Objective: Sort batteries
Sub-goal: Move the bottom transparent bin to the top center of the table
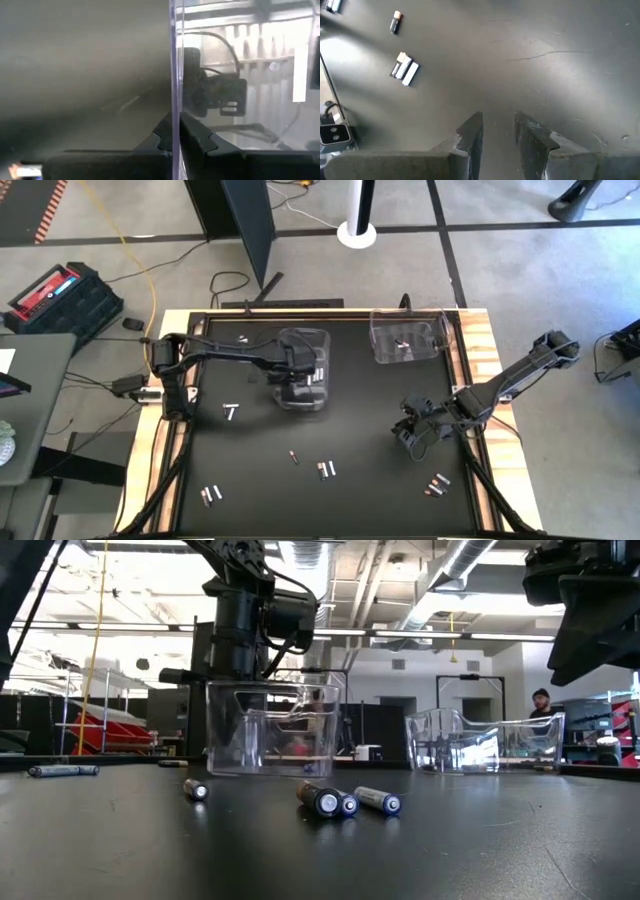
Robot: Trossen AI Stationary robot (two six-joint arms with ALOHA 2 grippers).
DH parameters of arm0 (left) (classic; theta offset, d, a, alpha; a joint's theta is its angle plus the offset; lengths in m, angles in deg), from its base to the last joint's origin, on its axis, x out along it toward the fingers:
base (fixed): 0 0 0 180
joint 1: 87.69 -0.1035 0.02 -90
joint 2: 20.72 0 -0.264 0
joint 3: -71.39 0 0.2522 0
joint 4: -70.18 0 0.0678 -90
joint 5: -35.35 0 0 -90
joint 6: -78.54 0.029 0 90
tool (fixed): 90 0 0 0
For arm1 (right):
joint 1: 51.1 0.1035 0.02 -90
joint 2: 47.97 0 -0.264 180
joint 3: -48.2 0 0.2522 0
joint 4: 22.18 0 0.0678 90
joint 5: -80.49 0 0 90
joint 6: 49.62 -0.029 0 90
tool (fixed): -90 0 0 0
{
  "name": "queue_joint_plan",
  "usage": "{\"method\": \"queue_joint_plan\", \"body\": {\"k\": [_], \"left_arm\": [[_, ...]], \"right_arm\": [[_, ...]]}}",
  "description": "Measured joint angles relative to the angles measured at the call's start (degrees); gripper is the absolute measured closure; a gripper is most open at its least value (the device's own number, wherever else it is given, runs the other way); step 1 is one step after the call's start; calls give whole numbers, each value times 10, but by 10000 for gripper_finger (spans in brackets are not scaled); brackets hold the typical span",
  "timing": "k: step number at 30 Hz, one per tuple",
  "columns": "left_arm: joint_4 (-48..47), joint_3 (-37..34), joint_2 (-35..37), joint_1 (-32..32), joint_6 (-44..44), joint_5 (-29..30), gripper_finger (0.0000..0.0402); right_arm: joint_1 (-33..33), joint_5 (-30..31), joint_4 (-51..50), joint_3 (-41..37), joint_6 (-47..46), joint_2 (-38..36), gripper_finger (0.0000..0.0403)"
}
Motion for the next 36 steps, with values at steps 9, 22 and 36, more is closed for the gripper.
{"method": "queue_joint_plan", "body": {"k": [9,22,36], "left_arm": [[2,0,4,4,-75,-13,374],[5,0,4,4,-54,-16,361],[-39,14,4,4,-14,-21,277]], "right_arm": [[-5,-1,-19,0,4,-4,275],[-12,-2,-43,0,12,-7,275],[-12,-11,-43,0,13,-7,275]]}}
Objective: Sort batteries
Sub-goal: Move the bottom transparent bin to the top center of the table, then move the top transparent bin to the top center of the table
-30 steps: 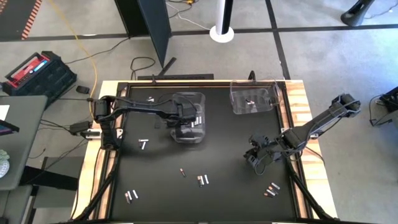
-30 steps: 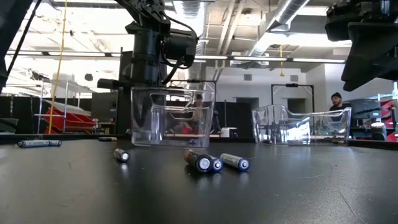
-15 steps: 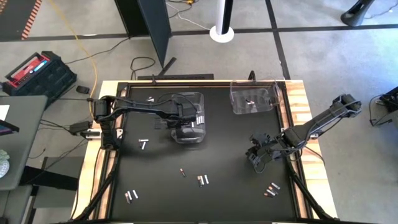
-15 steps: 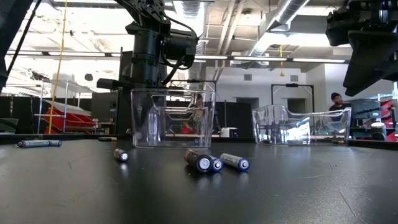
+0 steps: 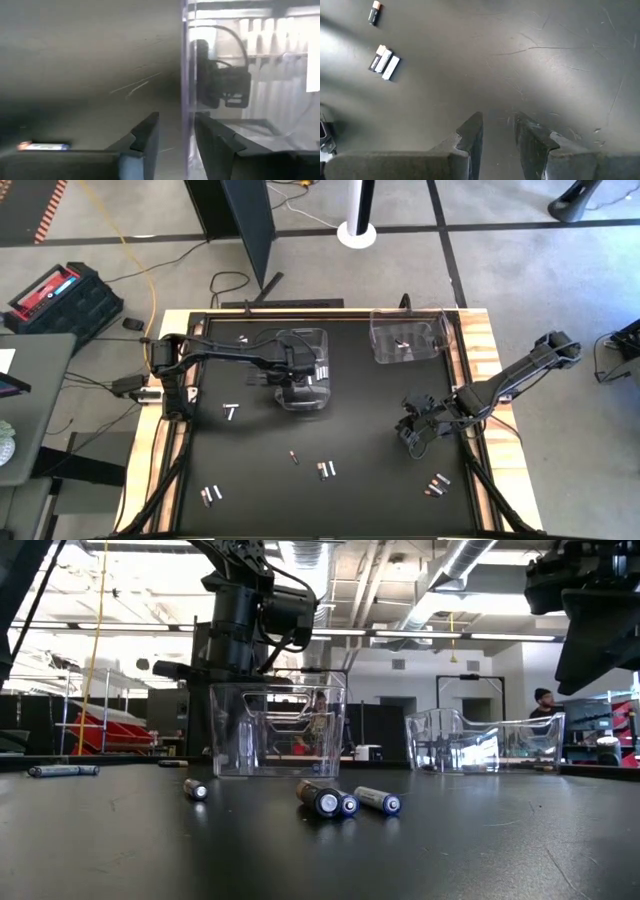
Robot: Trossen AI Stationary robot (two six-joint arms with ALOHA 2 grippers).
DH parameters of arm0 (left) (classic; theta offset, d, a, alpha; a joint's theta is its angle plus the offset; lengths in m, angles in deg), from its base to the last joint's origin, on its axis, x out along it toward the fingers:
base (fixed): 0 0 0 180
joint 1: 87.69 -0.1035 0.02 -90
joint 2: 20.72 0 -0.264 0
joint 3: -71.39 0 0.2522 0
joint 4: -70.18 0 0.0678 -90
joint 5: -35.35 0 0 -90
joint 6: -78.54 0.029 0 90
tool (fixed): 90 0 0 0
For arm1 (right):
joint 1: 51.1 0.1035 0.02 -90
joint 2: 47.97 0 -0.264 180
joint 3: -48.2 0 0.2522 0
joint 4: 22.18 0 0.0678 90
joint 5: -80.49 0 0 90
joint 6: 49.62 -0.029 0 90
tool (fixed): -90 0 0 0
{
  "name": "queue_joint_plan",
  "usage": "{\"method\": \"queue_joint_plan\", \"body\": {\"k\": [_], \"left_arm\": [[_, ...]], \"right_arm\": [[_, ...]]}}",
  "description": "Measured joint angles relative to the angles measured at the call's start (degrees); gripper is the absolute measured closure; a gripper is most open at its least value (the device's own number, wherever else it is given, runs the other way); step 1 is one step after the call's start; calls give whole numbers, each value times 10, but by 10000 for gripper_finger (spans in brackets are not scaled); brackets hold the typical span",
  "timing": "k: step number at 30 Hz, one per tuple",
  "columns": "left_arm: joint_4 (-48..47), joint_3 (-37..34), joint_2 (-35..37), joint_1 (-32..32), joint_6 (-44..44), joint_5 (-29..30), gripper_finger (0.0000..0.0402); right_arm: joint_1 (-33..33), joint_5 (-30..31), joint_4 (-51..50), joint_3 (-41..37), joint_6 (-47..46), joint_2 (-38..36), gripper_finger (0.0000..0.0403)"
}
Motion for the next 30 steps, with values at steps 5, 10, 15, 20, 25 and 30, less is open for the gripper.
{"method": "queue_joint_plan", "body": {"k": [5,10,15,20,25,30], "left_arm": [[-34,29,0,0,23,1,272],[-43,74,0,0,68,7,273],[-86,144,0,0,124,39,273],[-148,224,1,0,189,84,273],[-169,282,8,0,265,119,273],[-77,295,32,0,398,136,273]], "right_arm": [[-11,-2,0,0,3,0,275],[-18,-9,0,0,4,0,275],[-26,-12,0,0,0,0,275],[-39,-14,1,0,-11,0,275],[-63,-14,1,0,-43,0,275],[-94,-14,4,0,-77,0,275]]}}
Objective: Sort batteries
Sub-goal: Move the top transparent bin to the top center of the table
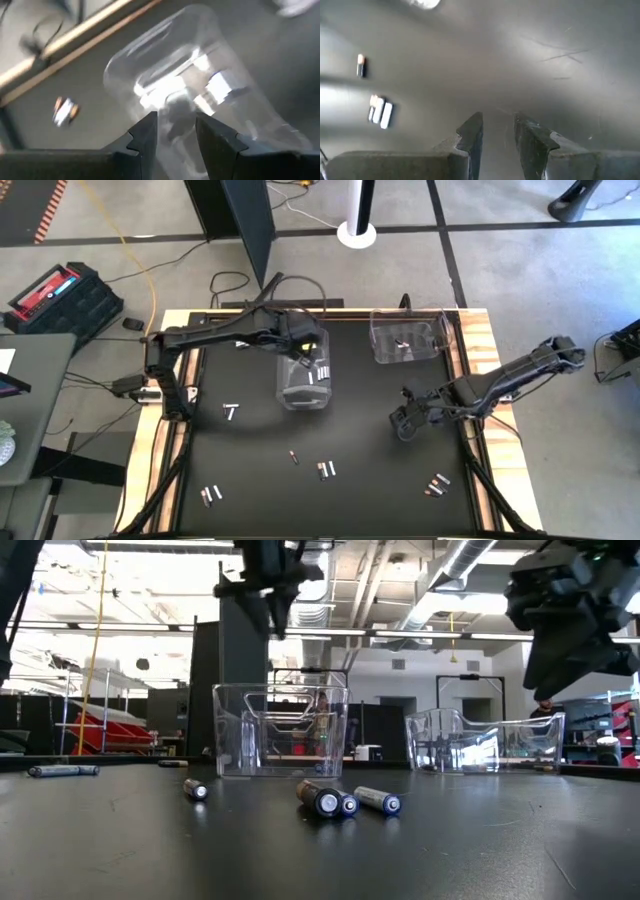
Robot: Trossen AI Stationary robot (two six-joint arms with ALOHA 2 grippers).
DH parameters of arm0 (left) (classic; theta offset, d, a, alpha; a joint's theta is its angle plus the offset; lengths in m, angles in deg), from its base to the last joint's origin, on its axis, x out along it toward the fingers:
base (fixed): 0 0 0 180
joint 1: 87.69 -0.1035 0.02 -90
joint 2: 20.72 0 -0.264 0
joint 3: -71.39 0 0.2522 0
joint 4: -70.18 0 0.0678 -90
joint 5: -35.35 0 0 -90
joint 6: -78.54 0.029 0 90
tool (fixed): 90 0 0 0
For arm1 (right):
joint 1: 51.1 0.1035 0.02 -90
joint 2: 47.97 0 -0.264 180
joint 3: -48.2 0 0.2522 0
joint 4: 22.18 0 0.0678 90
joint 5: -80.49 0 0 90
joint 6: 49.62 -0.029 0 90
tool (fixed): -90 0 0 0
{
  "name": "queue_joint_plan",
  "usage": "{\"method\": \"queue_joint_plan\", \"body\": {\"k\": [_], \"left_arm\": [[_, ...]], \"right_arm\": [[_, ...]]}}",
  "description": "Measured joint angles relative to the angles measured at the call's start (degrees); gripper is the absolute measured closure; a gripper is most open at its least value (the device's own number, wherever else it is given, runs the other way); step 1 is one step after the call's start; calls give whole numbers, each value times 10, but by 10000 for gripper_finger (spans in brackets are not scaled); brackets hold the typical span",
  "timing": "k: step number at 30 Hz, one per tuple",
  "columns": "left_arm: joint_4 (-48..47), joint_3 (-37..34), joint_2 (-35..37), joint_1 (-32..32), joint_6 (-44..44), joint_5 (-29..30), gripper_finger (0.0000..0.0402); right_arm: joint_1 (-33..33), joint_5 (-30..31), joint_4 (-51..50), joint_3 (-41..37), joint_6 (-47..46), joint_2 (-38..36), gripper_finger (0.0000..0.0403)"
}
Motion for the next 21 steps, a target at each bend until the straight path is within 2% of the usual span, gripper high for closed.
{"method": "queue_joint_plan", "body": {"k": [4,9,12,15,18,21], "left_arm": [[75,0,10,0,124,-22,273],[130,-5,14,-7,276,-119,274],[155,-26,21,-22,324,-149,274],[197,-77,46,-50,361,-182,274],[249,-160,93,-88,392,-264,274],[314,-265,155,-134,419,-348,274]], "right_arm": [[-29,0,12,0,-2,0,275],[-74,2,49,0,-47,0,275],[-91,37,96,0,-60,0,275],[-90,121,163,0,-60,0,277],[-83,186,206,3,-62,0,284],[-72,219,202,24,-75,7,296]]}}
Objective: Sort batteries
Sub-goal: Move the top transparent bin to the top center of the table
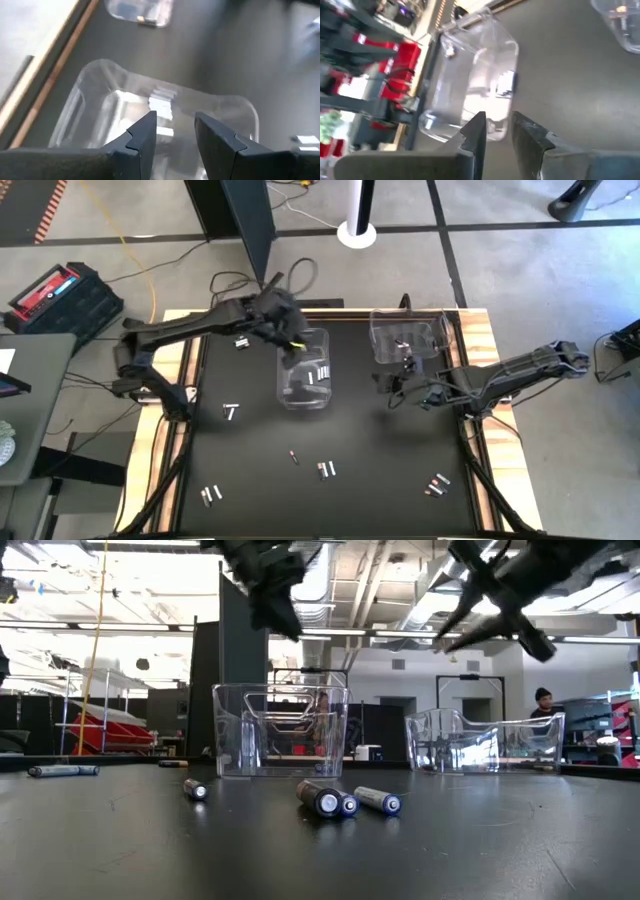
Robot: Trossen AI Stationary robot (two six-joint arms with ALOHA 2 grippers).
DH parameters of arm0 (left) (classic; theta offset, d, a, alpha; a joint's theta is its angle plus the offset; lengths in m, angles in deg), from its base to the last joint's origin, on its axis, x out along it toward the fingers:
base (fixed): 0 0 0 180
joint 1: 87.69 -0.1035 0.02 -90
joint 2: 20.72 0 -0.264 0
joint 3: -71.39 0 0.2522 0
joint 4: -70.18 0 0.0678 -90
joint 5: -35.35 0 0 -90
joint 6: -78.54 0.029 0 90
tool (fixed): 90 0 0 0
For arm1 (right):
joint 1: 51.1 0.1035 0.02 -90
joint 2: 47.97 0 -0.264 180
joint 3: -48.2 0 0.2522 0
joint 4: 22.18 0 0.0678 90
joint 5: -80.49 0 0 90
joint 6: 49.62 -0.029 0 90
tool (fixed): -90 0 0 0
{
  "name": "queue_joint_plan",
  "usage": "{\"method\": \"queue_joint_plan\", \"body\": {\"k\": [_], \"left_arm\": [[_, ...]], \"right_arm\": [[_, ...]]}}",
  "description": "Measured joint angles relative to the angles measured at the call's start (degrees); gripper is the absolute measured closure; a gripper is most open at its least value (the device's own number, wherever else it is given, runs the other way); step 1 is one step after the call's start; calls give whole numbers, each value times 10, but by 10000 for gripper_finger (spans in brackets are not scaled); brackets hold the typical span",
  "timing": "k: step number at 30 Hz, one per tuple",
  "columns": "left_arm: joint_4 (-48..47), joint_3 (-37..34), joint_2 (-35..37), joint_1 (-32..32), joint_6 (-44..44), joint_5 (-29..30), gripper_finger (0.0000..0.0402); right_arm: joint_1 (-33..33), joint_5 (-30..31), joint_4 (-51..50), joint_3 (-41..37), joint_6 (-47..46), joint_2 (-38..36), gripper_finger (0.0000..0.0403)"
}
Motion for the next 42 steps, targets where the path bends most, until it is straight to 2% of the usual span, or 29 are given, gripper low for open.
{"method": "queue_joint_plan", "body": {"k": [2,5,8,10,14,17,20,26,31,42], "left_arm": [[45,-69,46,-32,8,-43,274],[93,-158,110,-70,13,-63,274],[116,-223,165,-100,15,-65,274],[120,-251,196,-117,17,-64,274],[120,-278,234,-140,19,-66,274],[122,-286,249,-149,18,-66,274],[120,-287,252,-150,18,-66,274],[119,-287,252,-150,17,-66,274],[116,-287,252,-150,32,-66,274],[111,-287,252,-150,53,-66,274]], "right_arm": [[6,8,-14,21,-1,7,305],[8,15,-49,69,-1,27,318],[0,17,-150,135,-13,53,330],[-12,14,-258,188,-51,72,337],[-60,-33,-477,284,-146,105,344],[-104,-69,-591,321,-172,123,344],[-143,-75,-634,325,-182,133,344],[-197,-110,-637,323,-177,145,340],[-219,-140,-644,323,-175,149,304],[-276,-148,-717,323,-333,160,159]]}}
